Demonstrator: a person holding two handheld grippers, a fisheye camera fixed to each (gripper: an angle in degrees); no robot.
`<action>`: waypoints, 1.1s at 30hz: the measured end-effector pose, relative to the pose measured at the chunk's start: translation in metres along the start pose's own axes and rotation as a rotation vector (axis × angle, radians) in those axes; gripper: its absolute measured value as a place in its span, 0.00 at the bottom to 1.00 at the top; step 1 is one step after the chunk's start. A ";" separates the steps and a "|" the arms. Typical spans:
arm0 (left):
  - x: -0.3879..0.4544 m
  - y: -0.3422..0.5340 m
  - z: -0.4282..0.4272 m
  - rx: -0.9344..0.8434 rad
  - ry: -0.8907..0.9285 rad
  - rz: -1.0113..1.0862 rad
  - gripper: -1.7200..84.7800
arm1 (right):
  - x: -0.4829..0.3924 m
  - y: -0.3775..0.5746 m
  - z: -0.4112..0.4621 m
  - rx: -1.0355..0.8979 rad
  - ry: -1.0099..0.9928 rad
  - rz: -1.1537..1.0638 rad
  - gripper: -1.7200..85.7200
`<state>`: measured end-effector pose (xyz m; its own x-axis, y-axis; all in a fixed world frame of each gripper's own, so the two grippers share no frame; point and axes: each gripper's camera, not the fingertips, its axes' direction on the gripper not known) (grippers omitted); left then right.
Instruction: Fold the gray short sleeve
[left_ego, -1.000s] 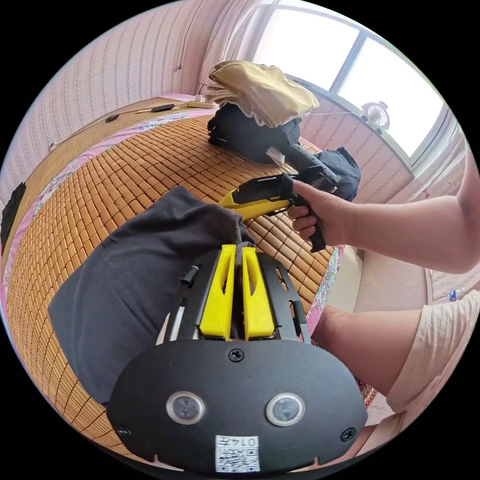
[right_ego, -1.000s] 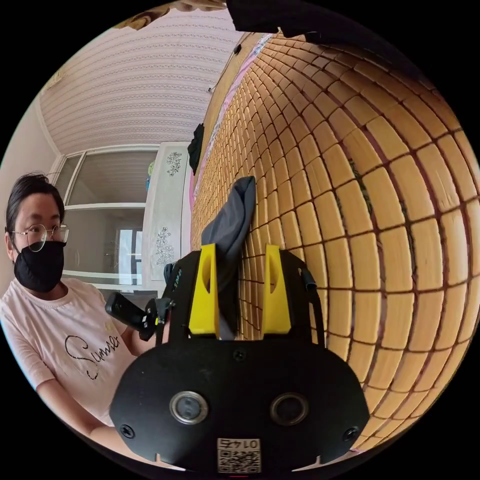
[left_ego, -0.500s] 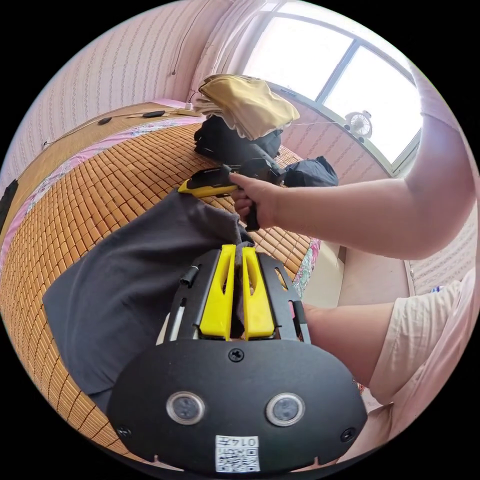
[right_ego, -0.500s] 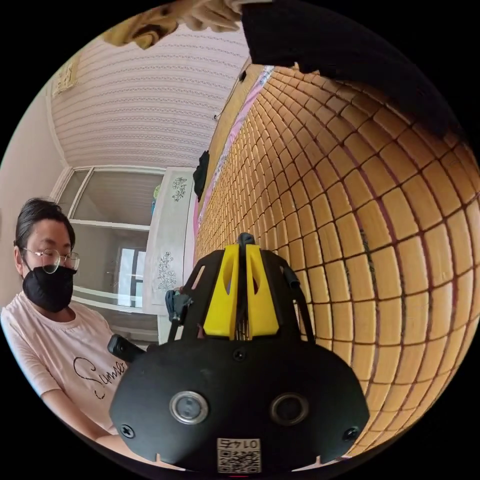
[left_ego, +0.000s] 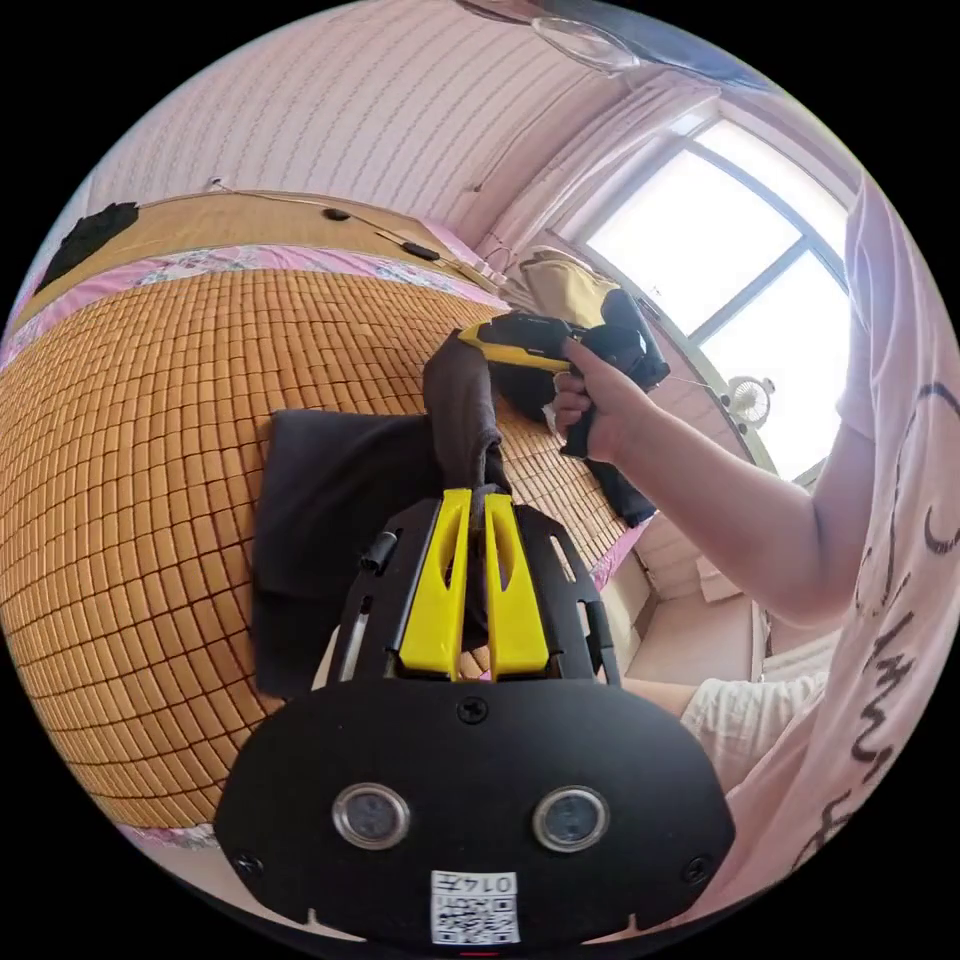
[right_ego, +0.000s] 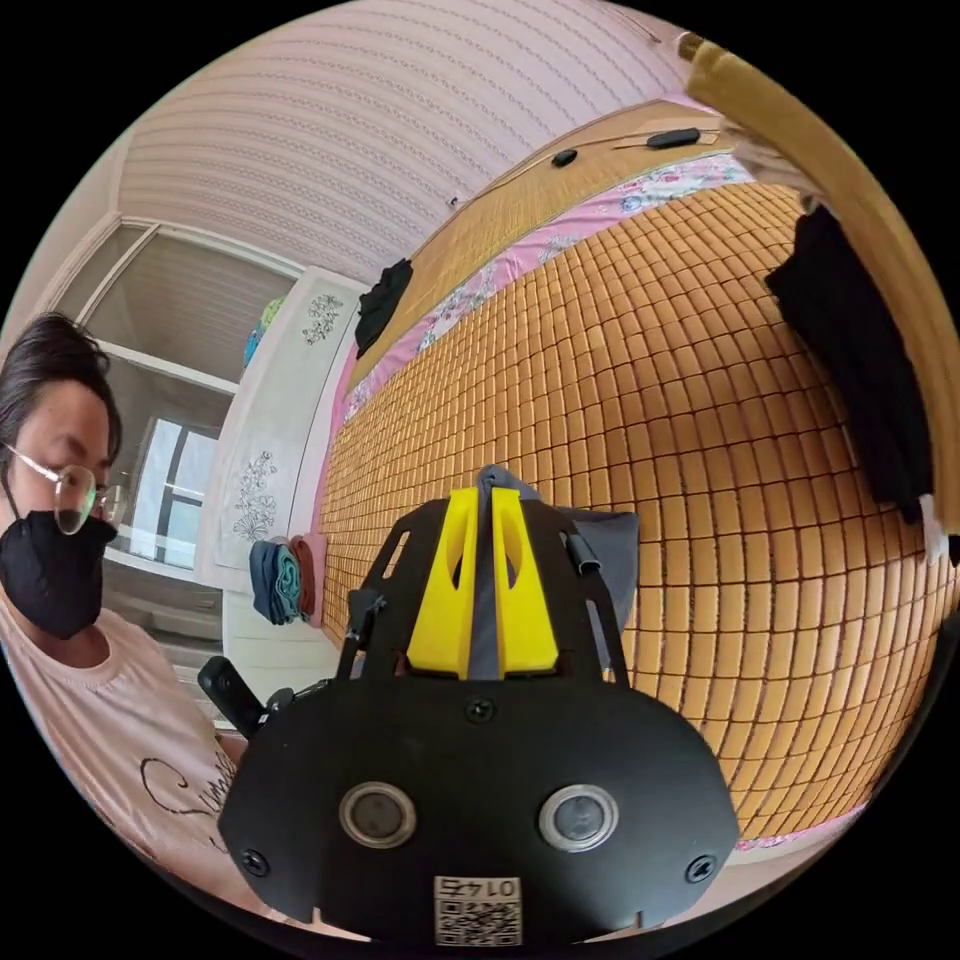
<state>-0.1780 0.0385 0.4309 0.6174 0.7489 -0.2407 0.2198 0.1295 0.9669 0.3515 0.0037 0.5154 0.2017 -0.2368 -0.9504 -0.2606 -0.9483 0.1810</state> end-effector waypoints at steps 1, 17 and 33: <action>-0.016 0.002 -0.005 0.003 -0.044 -0.044 0.02 | -0.015 -0.006 0.034 -0.044 0.013 -0.012 0.04; -0.140 0.036 -0.027 -0.157 -0.273 -0.525 0.04 | -0.147 -0.025 0.202 -0.367 0.266 -0.438 0.15; -0.133 0.012 0.024 -0.238 -0.211 -0.470 0.04 | -0.213 0.013 0.258 -0.599 0.201 -0.610 0.12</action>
<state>-0.2391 -0.0752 0.4722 0.6369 0.4325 -0.6382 0.3460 0.5794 0.7380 0.0615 0.0966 0.6547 0.3211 0.3683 -0.8725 0.4748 -0.8597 -0.1882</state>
